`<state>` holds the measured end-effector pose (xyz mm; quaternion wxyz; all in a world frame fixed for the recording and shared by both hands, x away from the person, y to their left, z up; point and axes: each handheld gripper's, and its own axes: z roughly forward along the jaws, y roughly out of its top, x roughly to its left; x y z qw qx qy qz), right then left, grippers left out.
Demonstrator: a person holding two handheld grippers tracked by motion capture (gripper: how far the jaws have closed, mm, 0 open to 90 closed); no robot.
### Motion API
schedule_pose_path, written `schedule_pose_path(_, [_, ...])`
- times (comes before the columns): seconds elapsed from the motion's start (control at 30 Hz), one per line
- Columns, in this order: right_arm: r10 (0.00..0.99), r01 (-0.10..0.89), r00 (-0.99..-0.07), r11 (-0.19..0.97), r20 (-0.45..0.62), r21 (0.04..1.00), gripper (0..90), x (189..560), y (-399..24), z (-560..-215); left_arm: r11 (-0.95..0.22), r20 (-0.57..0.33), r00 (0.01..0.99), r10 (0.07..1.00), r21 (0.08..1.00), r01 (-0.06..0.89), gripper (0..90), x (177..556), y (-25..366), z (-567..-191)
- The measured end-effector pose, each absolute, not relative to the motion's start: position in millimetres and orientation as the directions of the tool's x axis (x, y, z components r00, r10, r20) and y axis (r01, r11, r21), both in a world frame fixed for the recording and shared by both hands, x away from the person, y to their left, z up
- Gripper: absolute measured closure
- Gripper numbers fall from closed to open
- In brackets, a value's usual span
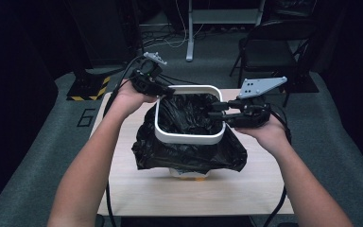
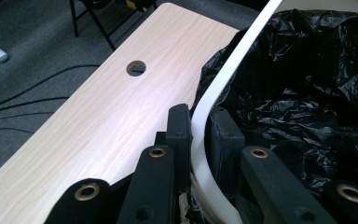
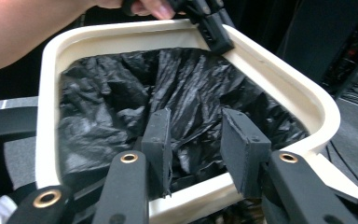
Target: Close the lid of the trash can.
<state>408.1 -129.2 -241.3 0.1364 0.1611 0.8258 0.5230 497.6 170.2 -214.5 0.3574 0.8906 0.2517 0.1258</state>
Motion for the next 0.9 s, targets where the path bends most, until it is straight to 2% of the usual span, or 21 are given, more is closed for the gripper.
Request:
schedule_pose_path(0.17, [0.436, 0.118, -0.897, 0.404, -0.078, 0.907, 61.3, 416, -129, -240, -0.635, 0.073, 0.846, 0.529, 0.695, 0.337, 79.7, 494, 169, -213])
schedule_pose_path(0.47, [0.436, 0.121, -0.898, 0.367, -0.056, 0.922, 67.4, 438, -129, -242, -0.612, 0.052, 0.841, 0.539, 0.710, 0.349, 79.8, 494, 173, -216])
schedule_pose_path(0.73, [0.450, 0.128, -0.891, 0.382, -0.063, 0.915, 71.7, 442, -125, -244, -0.625, 0.097, 0.836, 0.540, 0.711, 0.321, 79.7, 491, 171, -215])
schedule_pose_path(0.9, [0.444, 0.140, -0.895, 0.377, -0.046, 0.916, 75.5, 446, -123, -244, -0.607, 0.062, 0.834, 0.549, 0.716, 0.346, 79.6, 494, 175, -216])
